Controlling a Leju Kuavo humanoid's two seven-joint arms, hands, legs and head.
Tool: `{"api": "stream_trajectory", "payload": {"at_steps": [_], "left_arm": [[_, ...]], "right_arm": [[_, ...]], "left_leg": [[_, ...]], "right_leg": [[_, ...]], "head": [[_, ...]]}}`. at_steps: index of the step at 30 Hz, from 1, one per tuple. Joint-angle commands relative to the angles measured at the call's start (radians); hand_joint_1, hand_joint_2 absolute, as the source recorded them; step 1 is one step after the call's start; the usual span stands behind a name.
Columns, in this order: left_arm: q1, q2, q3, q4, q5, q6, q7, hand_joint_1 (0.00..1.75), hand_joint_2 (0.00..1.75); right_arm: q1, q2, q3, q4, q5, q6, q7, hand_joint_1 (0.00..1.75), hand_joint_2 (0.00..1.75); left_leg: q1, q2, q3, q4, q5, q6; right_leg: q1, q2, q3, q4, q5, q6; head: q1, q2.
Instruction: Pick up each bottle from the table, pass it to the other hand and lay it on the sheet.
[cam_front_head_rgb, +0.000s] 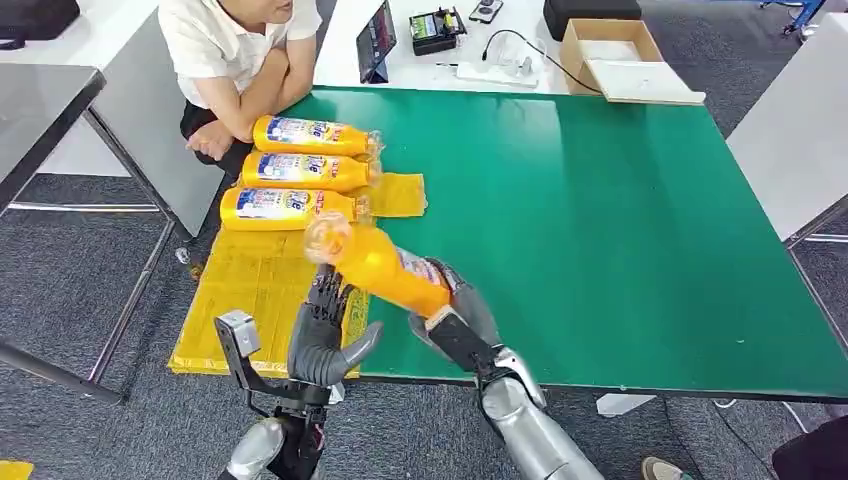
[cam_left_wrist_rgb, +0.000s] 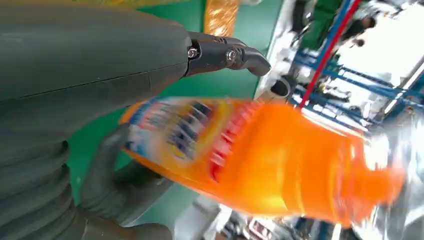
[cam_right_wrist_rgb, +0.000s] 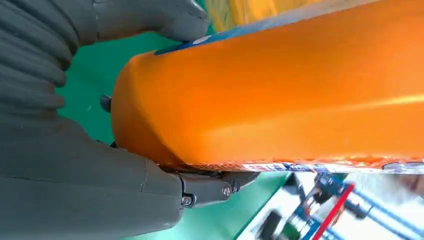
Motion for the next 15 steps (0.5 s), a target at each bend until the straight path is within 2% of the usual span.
{"api": "stream_trajectory", "payload": {"at_steps": [1,15], "left_arm": [[-0.049,0.018,-0.034,0.041,-0.069,0.086,-0.012,0.0,1.75],[-0.064,0.012,-0.031,0.064,-0.013,0.044,0.026,0.0,1.75]], "right_arm": [[-0.055,-0.001,0.154,0.097,0.047,-0.036,0.003,1.75,1.75],[-0.037,-0.001,0.199,0.054,0.053,-0.041,-0.004,1.75,1.75]], "left_leg": [[-0.001,0.002,0.004,-0.001,-0.001,0.002],[-0.001,0.001,0.005,-0.002,-0.001,0.003]], "right_leg": [[0.0,-0.001,0.004,-0.001,-0.001,-0.001],[0.0,-0.002,0.005,-0.001,-0.001,-0.002]], "head": [[0.0,0.0],[0.0,0.0]]}}
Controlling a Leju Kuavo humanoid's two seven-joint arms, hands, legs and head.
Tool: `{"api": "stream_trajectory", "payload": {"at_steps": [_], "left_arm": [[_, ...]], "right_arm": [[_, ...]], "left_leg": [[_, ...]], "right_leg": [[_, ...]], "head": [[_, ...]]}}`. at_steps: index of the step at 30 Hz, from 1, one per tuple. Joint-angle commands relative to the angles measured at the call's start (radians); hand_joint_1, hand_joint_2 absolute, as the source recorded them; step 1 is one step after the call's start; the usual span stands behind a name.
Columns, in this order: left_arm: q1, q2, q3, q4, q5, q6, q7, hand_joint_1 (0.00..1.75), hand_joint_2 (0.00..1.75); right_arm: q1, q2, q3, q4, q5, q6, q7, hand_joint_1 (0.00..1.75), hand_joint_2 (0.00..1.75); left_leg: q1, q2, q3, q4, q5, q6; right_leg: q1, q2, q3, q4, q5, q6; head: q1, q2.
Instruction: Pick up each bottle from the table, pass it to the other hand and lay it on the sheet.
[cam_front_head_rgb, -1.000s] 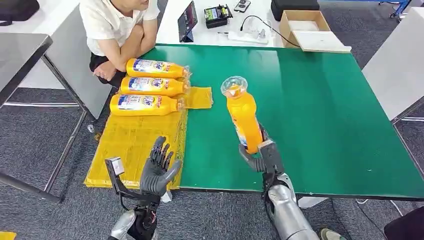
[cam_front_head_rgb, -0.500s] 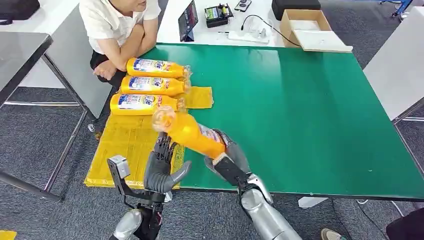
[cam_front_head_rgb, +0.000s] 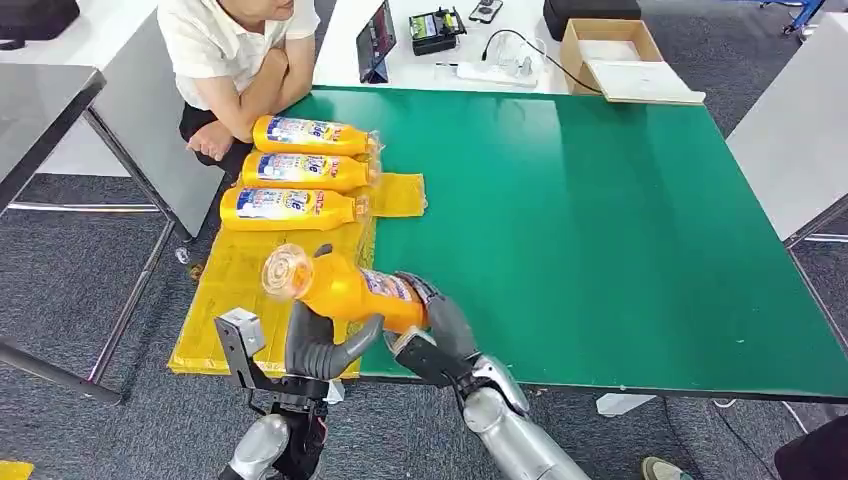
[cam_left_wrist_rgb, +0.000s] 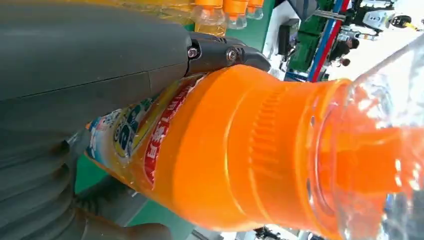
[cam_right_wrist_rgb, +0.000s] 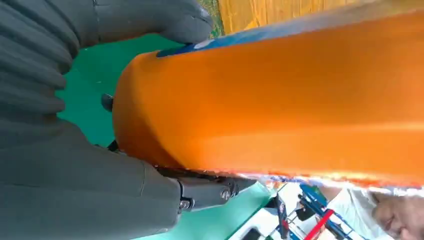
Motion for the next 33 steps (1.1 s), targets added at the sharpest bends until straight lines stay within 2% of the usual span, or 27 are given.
{"api": "stream_trajectory", "payload": {"at_steps": [1,5,6,7,11,12,13,14,15,16,17,18,20,28,29,30,31,33], "left_arm": [[-0.049,0.013,-0.023,0.066,0.052,-0.039,0.037,0.0,1.75],[-0.05,0.011,-0.015,0.063,0.102,-0.073,0.05,0.0,1.75],[-0.049,0.009,-0.012,0.056,0.134,-0.1,0.046,0.28,1.75],[-0.049,0.01,-0.013,0.05,0.166,-0.13,0.046,1.75,1.75],[-0.039,0.008,-0.014,0.026,0.229,-0.2,0.047,1.75,1.75],[-0.034,0.007,-0.013,0.019,0.256,-0.226,0.051,1.75,1.75],[-0.032,0.006,-0.011,0.017,0.271,-0.239,0.05,1.75,1.75],[-0.03,0.006,-0.01,0.017,0.277,-0.244,0.051,1.75,1.75],[-0.029,0.005,-0.008,0.017,0.282,-0.246,0.052,1.75,1.75],[-0.031,0.007,-0.007,0.018,0.283,-0.247,0.052,1.75,1.75],[-0.031,0.008,-0.005,0.018,0.283,-0.247,0.052,1.75,1.75],[-0.032,0.009,0.001,0.017,0.287,-0.247,0.051,1.75,1.75],[-0.034,0.004,0.02,0.018,0.356,-0.282,0.086,1.75,1.75],[-0.043,0.028,0.07,-0.002,0.328,-0.246,0.053,1.75,1.75],[-0.054,0.061,0.063,0.003,0.221,-0.18,0.046,1.75,1.75],[-0.058,0.08,0.071,0.011,0.144,-0.124,0.037,1.75,1.75],[-0.067,0.111,0.082,0.025,-0.028,-0.001,0.03,1.75,1.75],[-0.068,0.146,0.159,0.03,-0.194,0.077,0.015,1.75,1.75]], "right_arm": [[-0.029,-0.013,0.078,0.02,-0.002,0.0,-0.004,1.75,1.75],[-0.021,-0.015,0.091,0.001,-0.01,-0.003,-0.015,1.75,1.75],[-0.013,-0.014,0.092,-0.016,-0.029,0.009,-0.034,1.75,1.75],[-0.007,-0.016,0.102,-0.03,-0.039,0.022,-0.042,1.75,1.75],[0.001,-0.021,0.127,-0.053,-0.055,0.037,-0.049,1.75,1.75],[0.002,-0.022,0.135,-0.055,-0.058,0.043,-0.05,1.75,1.75],[0.006,-0.022,0.137,-0.057,-0.064,0.046,-0.053,1.75,1.75],[0.007,-0.023,0.138,-0.059,-0.07,0.053,-0.055,1.57,1.75],[0.013,-0.022,0.136,-0.062,-0.08,0.058,-0.059,0.99,1.75],[0.019,-0.02,0.131,-0.065,-0.096,0.071,-0.059,0.1,1.75],[0.025,-0.018,0.126,-0.069,-0.107,0.074,-0.062,0.0,1.75],[0.033,-0.013,0.123,-0.074,-0.121,0.085,-0.062,0.0,0.0],[0.038,-0.014,0.125,-0.089,-0.132,0.096,-0.064,0.0,0.0],[0.067,-0.033,0.105,-0.131,-0.171,0.105,-0.053,0.0,0.0],[0.085,-0.041,0.09,-0.152,-0.176,0.083,-0.053,0.0,0.0],[0.106,-0.054,0.079,-0.183,-0.178,0.067,-0.051,0.0,0.0],[0.143,-0.068,0.054,-0.234,-0.175,0.03,-0.051,0.0,0.0],[0.229,-0.11,0.016,-0.369,-0.164,0.004,-0.041,0.0,0.0]], "left_leg": [[-0.001,0.0,0.003,-0.001,0.0,0.002],[-0.001,0.0,0.002,-0.001,0.0,0.002],[-0.001,0.0,0.004,-0.001,0.0,0.002],[-0.001,0.0,0.002,-0.001,0.0,0.001],[-0.001,0.001,0.006,-0.002,-0.001,0.003],[-0.001,0.001,0.002,-0.001,0.0,0.002],[-0.001,0.001,0.004,-0.001,-0.001,0.002],[-0.001,0.002,0.006,-0.001,-0.001,0.003],[-0.002,0.001,0.008,-0.002,-0.002,0.003],[-0.001,0.0,0.004,-0.001,-0.001,0.002],[-0.001,0.0,0.002,-0.001,0.0,0.002],[-0.001,0.001,0.004,-0.001,-0.001,0.002],[-0.001,0.001,0.003,-0.001,-0.001,0.002],[-0.001,0.0,0.005,-0.002,-0.001,0.003],[-0.001,0.0,0.002,-0.001,0.0,0.002],[-0.002,0.0,0.007,-0.002,-0.001,0.003],[-0.001,0.0,0.005,-0.002,-0.001,0.003],[-0.001,-0.002,0.006,-0.003,0.0,0.002]], "right_leg": [[0.0,-0.002,0.003,-0.001,-0.001,-0.001],[0.0,-0.002,0.002,0.0,-0.001,-0.001],[0.0,-0.002,0.004,-0.001,-0.001,-0.001],[0.0,-0.001,0.002,0.0,0.0,-0.001],[0.0,-0.003,0.006,-0.001,-0.002,-0.003],[0.0,-0.001,0.002,0.0,-0.001,-0.001],[0.0,-0.002,0.004,0.0,-0.001,-0.002],[0.0,-0.001,0.005,0.0,-0.002,-0.002],[0.0,-0.002,0.007,-0.001,-0.002,-0.003],[0.0,-0.002,0.004,-0.001,-0.001,-0.002],[0.0,-0.002,0.002,0.0,-0.001,-0.001],[0.0,-0.002,0.003,0.0,-0.001,-0.002],[0.0,-0.002,0.003,-0.001,-0.001,-0.002],[0.0,-0.003,0.005,-0.001,-0.002,-0.002],[0.0,-0.002,0.002,0.0,-0.001,-0.001],[0.0,-0.004,0.007,-0.001,-0.002,-0.003],[0.0,-0.003,0.005,-0.001,-0.002,-0.002],[0.0,-0.005,0.006,-0.002,-0.002,-0.002]], "head": [[0.0,0.0],[0.0,0.0],[0.0,0.0],[0.0,0.0],[0.0,0.0],[0.0,0.0],[0.0,0.0],[0.0,0.0],[0.0,0.0],[0.0,0.0],[0.0,0.0],[0.0,0.0],[0.0,0.0],[0.0,0.0],[0.0,0.0],[0.0,0.0],[0.0,0.0],[0.0,0.0]]}}
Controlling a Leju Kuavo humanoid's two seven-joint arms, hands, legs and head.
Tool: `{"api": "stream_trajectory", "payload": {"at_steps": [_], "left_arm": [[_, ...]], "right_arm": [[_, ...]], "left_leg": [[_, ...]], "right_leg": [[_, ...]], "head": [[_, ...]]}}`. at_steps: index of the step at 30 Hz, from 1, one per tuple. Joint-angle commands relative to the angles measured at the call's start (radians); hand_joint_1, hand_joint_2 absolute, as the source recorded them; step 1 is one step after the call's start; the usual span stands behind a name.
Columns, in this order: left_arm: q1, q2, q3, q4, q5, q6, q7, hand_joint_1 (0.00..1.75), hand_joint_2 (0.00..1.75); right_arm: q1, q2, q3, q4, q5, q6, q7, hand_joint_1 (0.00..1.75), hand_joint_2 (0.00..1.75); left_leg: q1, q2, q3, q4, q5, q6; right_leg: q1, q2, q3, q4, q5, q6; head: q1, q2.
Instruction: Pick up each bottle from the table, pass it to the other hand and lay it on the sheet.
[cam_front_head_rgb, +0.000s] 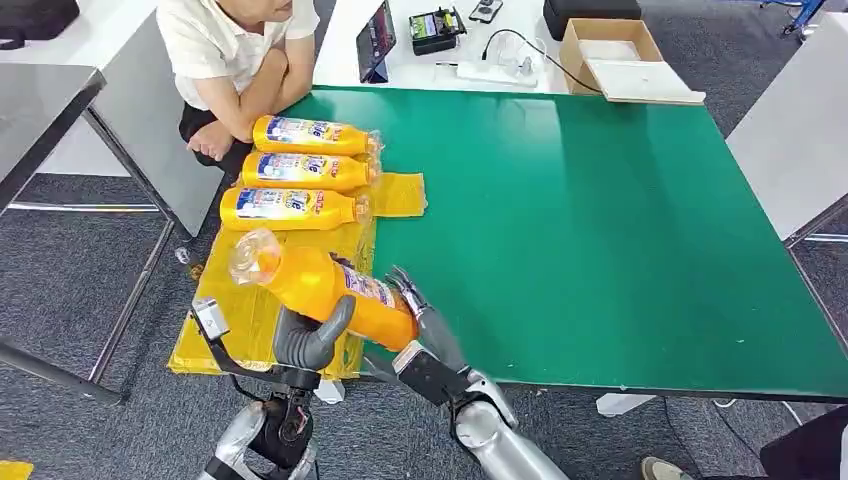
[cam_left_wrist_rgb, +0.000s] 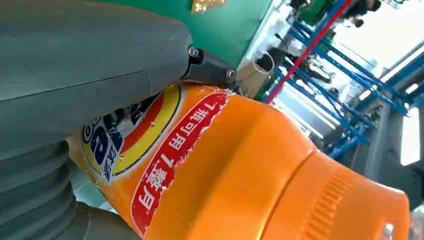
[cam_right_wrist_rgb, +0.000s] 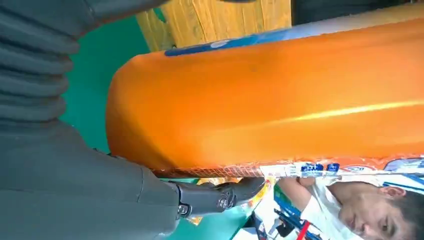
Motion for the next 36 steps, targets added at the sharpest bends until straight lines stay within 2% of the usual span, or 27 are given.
{"api": "stream_trajectory", "payload": {"at_steps": [1,2,6,7,8,11,13,14,16,18,21,27,34,36], "left_arm": [[-0.054,0.159,0.126,0.036,-0.585,0.328,-0.027,1.75,1.75],[-0.043,0.169,0.165,0.015,-0.637,0.323,-0.016,1.75,1.75],[-0.041,0.179,0.175,0.011,-0.686,0.333,-0.011,1.75,1.75],[-0.032,0.188,0.198,-0.003,-0.755,0.341,0.0,1.75,1.75],[-0.022,0.192,0.324,-0.028,-1.049,0.402,0.06,1.75,1.75],[-0.044,0.194,0.354,-0.018,-1.087,0.399,0.084,1.75,1.75],[-0.077,0.204,0.357,0.008,-1.111,0.388,0.103,1.75,1.75],[-0.117,0.245,0.322,0.053,-1.25,0.386,0.153,1.75,1.75],[-0.138,0.244,0.331,0.085,-1.247,0.385,0.152,1.75,1.75],[-0.26,0.296,0.263,0.262,-1.407,0.285,0.233,1.75,1.75],[-0.403,0.266,0.217,0.494,-1.509,0.244,0.262,1.75,1.75],[-0.417,0.254,0.214,0.537,-1.515,0.271,0.254,1.75,1.75],[-0.417,0.254,0.214,0.537,-1.515,0.271,0.254,1.75,1.75],[-0.451,0.23,0.193,0.599,-1.481,0.137,0.262,1.75,1.75]], "right_arm": [[0.197,-0.12,-0.075,-0.313,0.034,-0.116,0.018,0.0,0.0],[0.236,-0.135,-0.096,-0.369,0.048,-0.126,0.019,0.0,0.0],[0.251,-0.137,-0.108,-0.387,0.056,-0.132,0.018,0.0,0.0],[0.277,-0.142,-0.127,-0.42,0.065,-0.136,0.016,0.0,0.0],[0.369,-0.144,-0.197,-0.532,0.137,-0.193,0.011,0.0,0.0],[0.387,-0.137,-0.201,-0.551,0.151,-0.225,0.014,0.0,0.0],[0.399,-0.132,-0.198,-0.561,0.139,-0.234,0.01,0.0,0.0],[0.4,-0.13,-0.189,-0.559,0.118,-0.221,0.004,0.0,0.0],[0.399,-0.128,-0.185,-0.555,0.118,-0.222,0.004,0.0,0.0],[0.376,-0.122,-0.174,-0.531,0.086,-0.183,-0.013,0.0,0.0],[0.349,-0.106,-0.17,-0.497,0.079,-0.159,-0.022,0.0,0.0],[0.347,-0.105,-0.171,-0.492,0.079,-0.158,-0.023,0.0,0.0],[0.347,-0.105,-0.171,-0.492,0.079,-0.158,-0.023,0.0,0.0],[0.337,-0.101,-0.166,-0.479,0.078,-0.142,-0.03,0.0,0.0]], "left_leg": [[-0.001,-0.002,0.005,-0.003,0.0,0.002],[-0.001,-0.002,0.007,-0.004,0.0,0.002],[-0.001,-0.002,0.008,-0.004,0.0,0.002],[-0.001,-0.002,0.004,-0.003,0.0,0.001],[-0.001,0.0,0.007,-0.003,-0.001,0.002],[-0.001,0.001,0.002,-0.001,-0.001,0.002],[-0.001,-0.001,0.003,-0.001,-0.001,0.002],[0.0,-0.002,0.001,-0.001,0.0,0.002],[0.0,-0.003,0.001,-0.001,0.0,0.001],[0.0,-0.003,0.002,-0.001,0.0,0.002],[-0.001,-0.006,0.002,-0.002,0.003,0.001],[0.0,-0.003,0.001,-0.001,0.003,-0.001],[0.0,-0.002,0.003,-0.001,0.002,0.0],[0.0,-0.002,0.003,-0.001,0.002,0.0]], "right_leg": [[0.0,-0.004,0.005,-0.002,-0.001,-0.002],[0.0,-0.005,0.007,-0.002,-0.002,-0.002],[0.0,-0.005,0.008,-0.002,-0.002,-0.003],[0.0,-0.003,0.004,-0.002,-0.001,-0.002],[0.0,-0.003,0.006,-0.002,-0.002,-0.003],[0.0,-0.001,0.002,0.0,-0.002,-0.003],[0.001,-0.003,0.004,0.0,-0.003,-0.003],[0.001,-0.004,0.001,0.0,-0.002,-0.003],[0.001,-0.005,0.002,0.0,-0.002,-0.003],[0.0,-0.005,0.002,0.0,-0.002,-0.003],[0.0,-0.008,0.003,-0.001,-0.001,-0.003],[0.0,-0.002,0.001,0.001,0.0,-0.002],[0.0,-0.003,0.003,0.001,-0.001,-0.003],[0.001,-0.003,0.002,0.001,-0.001,-0.003]], "head": [[0.0,0.0],[0.0,0.0],[0.0,0.0],[0.0,0.0],[0.0,0.0],[0.0,0.0],[0.0,0.0],[0.0,0.0],[0.0,0.0],[0.0,0.0],[0.0,0.0],[0.0,0.0],[0.0,0.0],[0.0,0.0]]}}
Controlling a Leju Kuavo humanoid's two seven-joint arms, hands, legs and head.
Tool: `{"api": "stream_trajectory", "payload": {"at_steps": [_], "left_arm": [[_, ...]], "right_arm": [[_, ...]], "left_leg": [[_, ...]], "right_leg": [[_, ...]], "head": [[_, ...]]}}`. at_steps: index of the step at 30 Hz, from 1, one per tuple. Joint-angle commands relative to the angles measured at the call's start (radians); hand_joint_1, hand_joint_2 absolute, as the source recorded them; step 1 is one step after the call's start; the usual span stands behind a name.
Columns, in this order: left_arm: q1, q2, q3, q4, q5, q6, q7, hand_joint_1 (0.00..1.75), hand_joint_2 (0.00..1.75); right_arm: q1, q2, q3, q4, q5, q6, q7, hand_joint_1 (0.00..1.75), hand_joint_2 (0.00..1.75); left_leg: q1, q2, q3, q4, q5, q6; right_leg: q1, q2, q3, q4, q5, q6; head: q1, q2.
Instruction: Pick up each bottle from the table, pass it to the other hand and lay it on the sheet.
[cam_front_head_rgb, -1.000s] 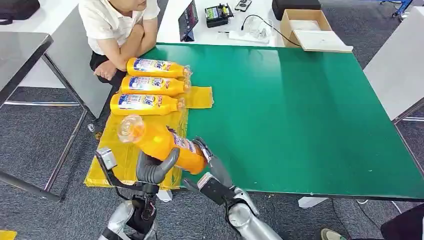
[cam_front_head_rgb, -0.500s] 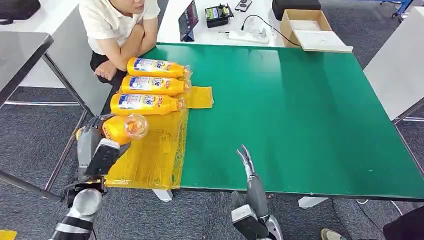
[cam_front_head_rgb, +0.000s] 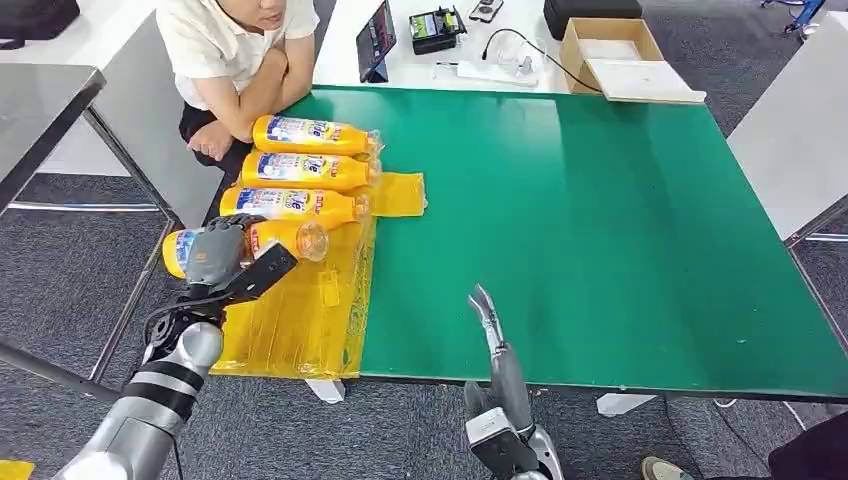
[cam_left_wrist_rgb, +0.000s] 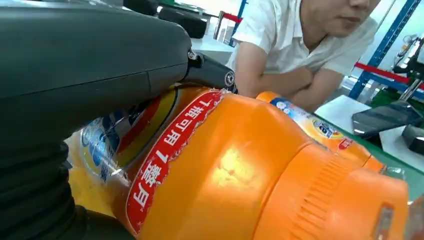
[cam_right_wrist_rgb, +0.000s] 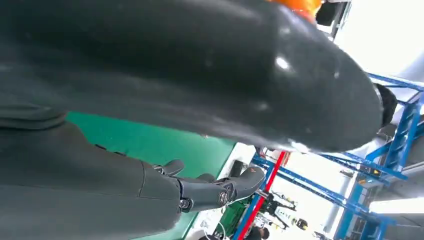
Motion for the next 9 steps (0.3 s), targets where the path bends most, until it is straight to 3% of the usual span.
{"api": "stream_trajectory", "payload": {"at_steps": [1,6,9], "left_arm": [[-0.127,-0.027,-0.087,0.223,0.03,-0.158,0.004,1.75,1.75],[-0.233,-0.101,-0.261,0.425,0.006,-0.264,0.006,1.75,1.75],[-0.279,-0.129,-0.245,0.549,0.093,-0.334,0.022,1.75,1.75]], "right_arm": [[-0.04,0.0,0.004,0.061,-0.004,0.023,-0.01,0.0,0.0],[-0.042,0.003,0.014,0.091,-0.049,0.035,-0.03,0.0,0.0],[-0.057,0.008,0.011,0.115,-0.071,0.035,-0.039,0.0,0.0]], "left_leg": [[-0.001,0.0,0.002,-0.001,0.0,0.002],[-0.001,-0.005,0.006,-0.002,0.001,0.004],[-0.001,-0.005,0.003,-0.001,0.001,0.003]], "right_leg": [[0.0,-0.002,0.002,0.0,-0.001,-0.001],[0.0,-0.009,0.008,-0.002,-0.002,-0.003],[0.0,-0.007,0.005,-0.002,-0.001,-0.001]], "head": [[0.0,0.0],[0.0,0.0],[0.0,0.0]]}}
